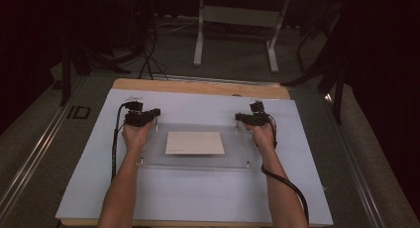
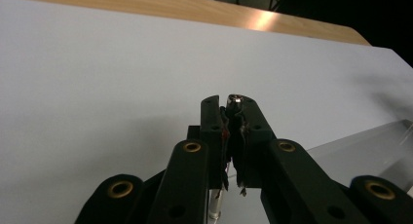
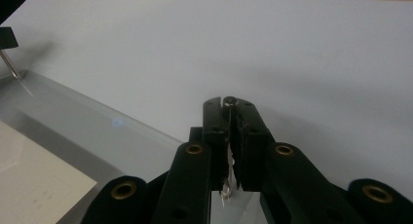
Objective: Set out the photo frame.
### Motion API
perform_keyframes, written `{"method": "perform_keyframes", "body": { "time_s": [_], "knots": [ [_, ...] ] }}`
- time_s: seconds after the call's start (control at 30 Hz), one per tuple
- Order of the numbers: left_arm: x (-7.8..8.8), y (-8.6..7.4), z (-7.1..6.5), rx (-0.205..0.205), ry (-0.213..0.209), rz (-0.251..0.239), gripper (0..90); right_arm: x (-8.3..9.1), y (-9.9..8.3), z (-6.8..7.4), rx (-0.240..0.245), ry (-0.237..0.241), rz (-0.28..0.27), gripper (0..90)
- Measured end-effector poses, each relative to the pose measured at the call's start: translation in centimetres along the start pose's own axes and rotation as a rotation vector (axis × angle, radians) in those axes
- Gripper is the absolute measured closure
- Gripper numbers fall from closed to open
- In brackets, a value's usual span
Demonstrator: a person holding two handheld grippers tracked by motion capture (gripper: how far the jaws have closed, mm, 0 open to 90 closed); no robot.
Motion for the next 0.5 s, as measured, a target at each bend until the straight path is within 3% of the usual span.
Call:
{"method": "perform_keyframes", "body": {
  "time_s": [0.17, 0.5],
  "knots": [
    [-0.29, 0.17, 0.34, 0.057, -0.030, 0.013, 83.6, -0.26, 0.15, -0.19, -0.025, 0.005, 0.000, 85.4],
    [-0.65, 0.44, 0.47, 0.069, -0.027, 0.045, 83.9, -0.55, 0.35, -0.31, -0.037, 0.001, 0.007, 85.4]
  ]
}}
Point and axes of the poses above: each handheld gripper's, and its own axes: x roughly backward along the jaws, y roughly out of its top, z roughly to its left, the point moved 6 cm from there along -x, roughly forward along the jaws, and after that the axes turned 5 degrees about -z, right-handed, at the moved point
